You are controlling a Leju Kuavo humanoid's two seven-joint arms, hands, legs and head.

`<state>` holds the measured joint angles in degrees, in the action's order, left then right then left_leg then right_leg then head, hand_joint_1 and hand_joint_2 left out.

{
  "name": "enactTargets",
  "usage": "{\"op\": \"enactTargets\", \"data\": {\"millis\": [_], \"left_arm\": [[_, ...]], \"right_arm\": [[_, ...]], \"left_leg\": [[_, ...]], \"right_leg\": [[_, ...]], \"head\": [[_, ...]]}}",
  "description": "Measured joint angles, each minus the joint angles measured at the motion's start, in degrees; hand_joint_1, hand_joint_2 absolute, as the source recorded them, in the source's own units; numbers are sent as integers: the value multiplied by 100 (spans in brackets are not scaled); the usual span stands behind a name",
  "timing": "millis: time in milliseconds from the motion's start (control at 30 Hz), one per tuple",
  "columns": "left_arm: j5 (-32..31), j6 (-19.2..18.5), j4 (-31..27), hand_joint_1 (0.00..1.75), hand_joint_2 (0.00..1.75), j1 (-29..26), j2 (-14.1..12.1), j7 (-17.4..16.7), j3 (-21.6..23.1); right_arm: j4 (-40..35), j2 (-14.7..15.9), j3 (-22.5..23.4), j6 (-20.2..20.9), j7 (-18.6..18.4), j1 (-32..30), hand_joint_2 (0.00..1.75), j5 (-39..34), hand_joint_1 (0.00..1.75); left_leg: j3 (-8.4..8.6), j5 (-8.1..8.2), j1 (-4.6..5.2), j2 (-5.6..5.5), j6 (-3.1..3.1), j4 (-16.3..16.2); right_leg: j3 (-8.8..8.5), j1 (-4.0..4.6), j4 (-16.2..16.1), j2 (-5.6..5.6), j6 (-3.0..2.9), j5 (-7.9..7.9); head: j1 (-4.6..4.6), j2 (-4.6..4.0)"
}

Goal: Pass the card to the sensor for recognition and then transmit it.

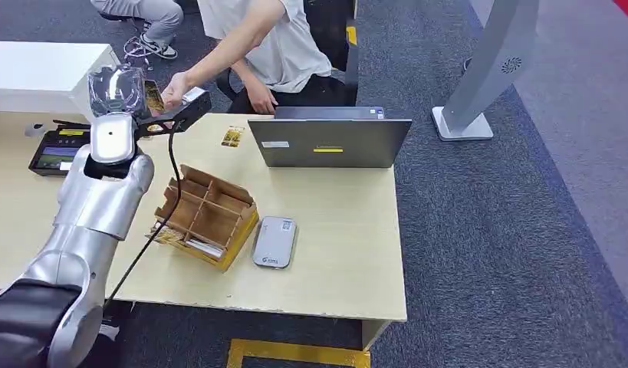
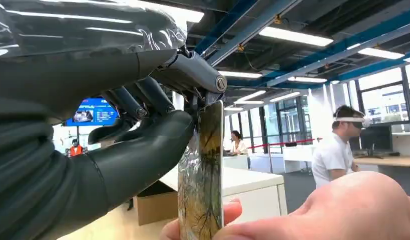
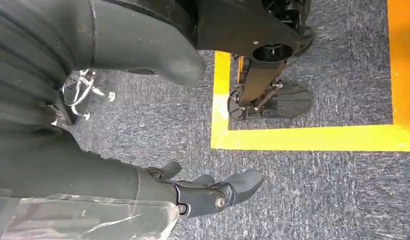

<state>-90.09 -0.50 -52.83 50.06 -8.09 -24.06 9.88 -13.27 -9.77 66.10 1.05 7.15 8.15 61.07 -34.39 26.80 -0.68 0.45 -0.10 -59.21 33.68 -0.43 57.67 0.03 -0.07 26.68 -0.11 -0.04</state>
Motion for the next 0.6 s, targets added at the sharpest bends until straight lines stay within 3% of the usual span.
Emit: {"op": "enactTargets", "data": {"millis": [233, 267, 600], "left_arm": [[0, 0, 0, 175, 175, -4, 0, 0, 0], [0, -2, 0, 0, 175, -4, 0, 0, 0], [-4, 470, -372, 0, 175, -303, -210, 9, -2]], "right_arm": [[0, 0, 0, 0, 0, 0, 175, 0, 0], [0, 0, 0, 0, 0, 0, 0, 0, 0], [0, 0, 0, 59, 39, 19, 0, 68, 0]], "left_leg": [[0, 0, 0, 0, 0, 0], [0, 0, 0, 0, 0, 0], [-1, -1, -1, -13, 0, 1]], "right_leg": [[0, 0, 0, 0, 0, 0], [0, 0, 0, 0, 0, 0], [-2, 0, 0, -12, 0, 3]], "head": [[0, 0], [0, 0], [-2, 0]]}}
